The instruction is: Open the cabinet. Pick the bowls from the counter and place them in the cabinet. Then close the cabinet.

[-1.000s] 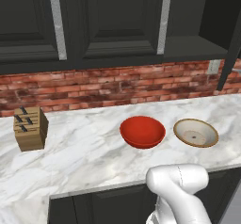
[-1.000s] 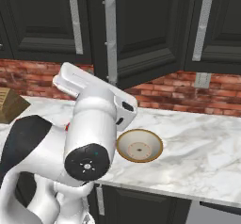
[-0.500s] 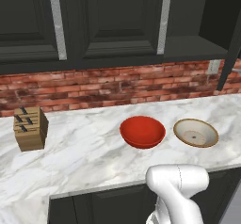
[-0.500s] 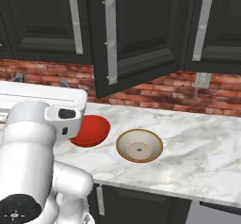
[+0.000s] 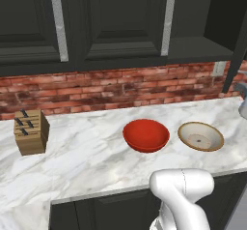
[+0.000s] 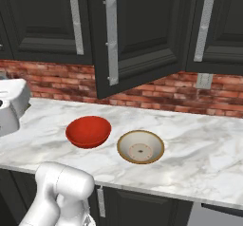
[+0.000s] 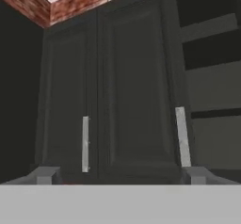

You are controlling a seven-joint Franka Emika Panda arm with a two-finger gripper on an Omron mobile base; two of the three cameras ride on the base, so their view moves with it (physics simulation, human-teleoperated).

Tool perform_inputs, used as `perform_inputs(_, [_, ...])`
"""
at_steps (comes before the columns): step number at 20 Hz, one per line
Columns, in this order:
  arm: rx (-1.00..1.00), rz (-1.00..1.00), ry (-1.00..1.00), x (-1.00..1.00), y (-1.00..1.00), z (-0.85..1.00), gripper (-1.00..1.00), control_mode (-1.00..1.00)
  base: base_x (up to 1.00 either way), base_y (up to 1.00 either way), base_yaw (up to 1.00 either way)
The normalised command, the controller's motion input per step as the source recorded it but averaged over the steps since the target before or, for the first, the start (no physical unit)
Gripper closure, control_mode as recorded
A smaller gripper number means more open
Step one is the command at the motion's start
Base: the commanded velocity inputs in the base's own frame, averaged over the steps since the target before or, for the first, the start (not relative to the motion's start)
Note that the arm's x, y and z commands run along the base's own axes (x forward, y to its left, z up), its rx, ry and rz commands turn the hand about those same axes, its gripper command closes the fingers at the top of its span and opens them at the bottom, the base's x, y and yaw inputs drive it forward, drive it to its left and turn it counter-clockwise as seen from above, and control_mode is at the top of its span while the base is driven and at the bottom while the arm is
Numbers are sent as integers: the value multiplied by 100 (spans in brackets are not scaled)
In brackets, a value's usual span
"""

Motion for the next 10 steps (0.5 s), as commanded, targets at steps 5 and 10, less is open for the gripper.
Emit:
perform_inputs(5, [-1, -7, 4, 72, 5, 0, -100, -100, 0, 0, 0])
perform_inputs(10, [0, -23, 8, 71, -6, -7, -100, -100, 0, 0, 0])
